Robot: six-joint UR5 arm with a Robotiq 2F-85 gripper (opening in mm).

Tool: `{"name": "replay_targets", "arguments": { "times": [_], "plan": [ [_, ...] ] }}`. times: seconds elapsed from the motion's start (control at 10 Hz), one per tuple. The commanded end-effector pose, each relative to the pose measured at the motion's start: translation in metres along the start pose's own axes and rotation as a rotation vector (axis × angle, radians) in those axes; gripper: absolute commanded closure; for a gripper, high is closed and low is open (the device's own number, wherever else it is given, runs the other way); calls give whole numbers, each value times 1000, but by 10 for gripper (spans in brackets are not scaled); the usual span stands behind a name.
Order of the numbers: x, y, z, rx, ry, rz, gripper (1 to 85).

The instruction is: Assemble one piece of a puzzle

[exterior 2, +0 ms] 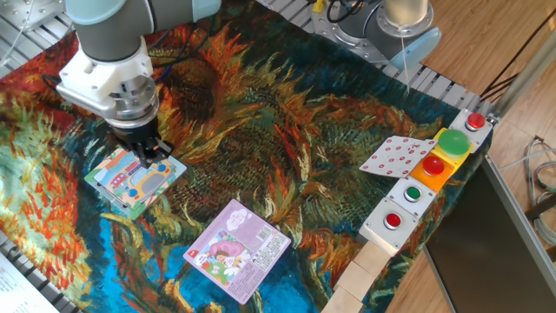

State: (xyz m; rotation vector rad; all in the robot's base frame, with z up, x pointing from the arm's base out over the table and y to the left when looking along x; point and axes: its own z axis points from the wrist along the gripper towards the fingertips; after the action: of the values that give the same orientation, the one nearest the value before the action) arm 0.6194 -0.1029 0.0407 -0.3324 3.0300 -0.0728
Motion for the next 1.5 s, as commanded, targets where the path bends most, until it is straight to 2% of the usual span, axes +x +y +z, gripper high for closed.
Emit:
{"name": "replay_targets", "arguments": {
  "times": [0.0, 0.2, 0.3, 0.5, 0.6, 0.8, 0.9, 1.0, 1.1, 1.2, 1.3, 1.4],
  "plan": [
    [1, -9, 0, 33, 0, 14, 843],
    [-6, -16, 0, 61, -25, -92, 843],
    [-6, -11, 0, 41, -26, -128, 843],
    [-11, -8, 1, 32, -47, -136, 843],
    [-7, 8, 2, -2, -43, -109, 843],
    [-1, 52, -15, -25, -42, -56, 843],
    [0, 66, -25, -22, -37, -38, 843],
    [-4, 68, -33, -14, -33, -40, 843],
    [-6, 59, -33, 23, -40, -58, 843],
    [-5, 55, -34, 38, -37, -83, 843],
    [-3, 58, -33, 26, -29, -105, 843],
    [-4, 74, -30, -33, -40, -75, 843]
  ]
}}
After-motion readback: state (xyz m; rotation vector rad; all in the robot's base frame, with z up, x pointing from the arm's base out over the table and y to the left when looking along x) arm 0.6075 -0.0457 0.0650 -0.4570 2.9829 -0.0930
